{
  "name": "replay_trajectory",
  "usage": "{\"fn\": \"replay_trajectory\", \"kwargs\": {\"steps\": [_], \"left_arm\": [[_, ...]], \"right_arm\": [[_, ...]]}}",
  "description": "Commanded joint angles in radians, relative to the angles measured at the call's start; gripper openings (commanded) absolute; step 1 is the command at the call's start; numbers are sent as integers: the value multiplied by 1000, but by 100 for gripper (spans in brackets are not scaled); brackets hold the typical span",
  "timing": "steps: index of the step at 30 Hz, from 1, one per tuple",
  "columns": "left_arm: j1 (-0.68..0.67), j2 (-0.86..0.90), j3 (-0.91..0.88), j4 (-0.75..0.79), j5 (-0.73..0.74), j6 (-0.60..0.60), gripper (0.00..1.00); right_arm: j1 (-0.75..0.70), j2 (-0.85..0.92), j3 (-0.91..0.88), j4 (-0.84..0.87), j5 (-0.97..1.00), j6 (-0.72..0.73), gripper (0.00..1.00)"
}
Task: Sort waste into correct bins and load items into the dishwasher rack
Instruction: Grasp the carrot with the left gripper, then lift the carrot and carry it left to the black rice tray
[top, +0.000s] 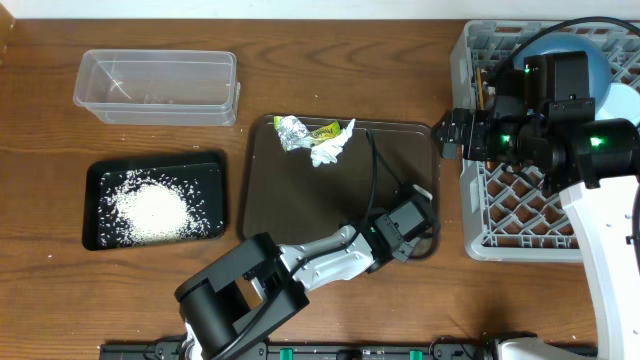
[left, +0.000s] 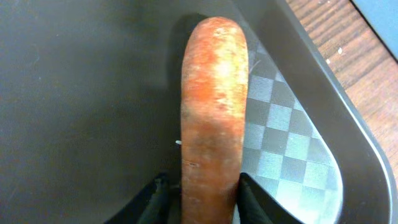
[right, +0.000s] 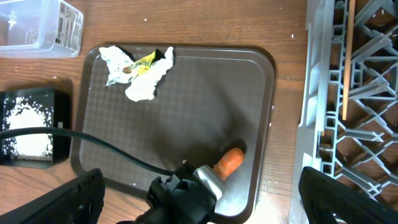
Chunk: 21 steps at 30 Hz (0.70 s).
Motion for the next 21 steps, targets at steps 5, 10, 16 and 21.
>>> {"fn": "replay_trajectory", "kwargs": {"steps": [5,10,16,21], "left_arm": [[14,-25,-2,0,-11,-2,30],[23,-25,-2,0,-12,-22,23],[25,-26,-2,-1,-12,-44,23],[34,-27,-2,-5,-12,-109,23]], "right_arm": [[6,-16,-1,-2,6,0,99],[6,-16,-1,-1,6,0,99],[6,-16,-1,-1,6,0,99],[6,-16,-1,-1,6,0,99]]}}
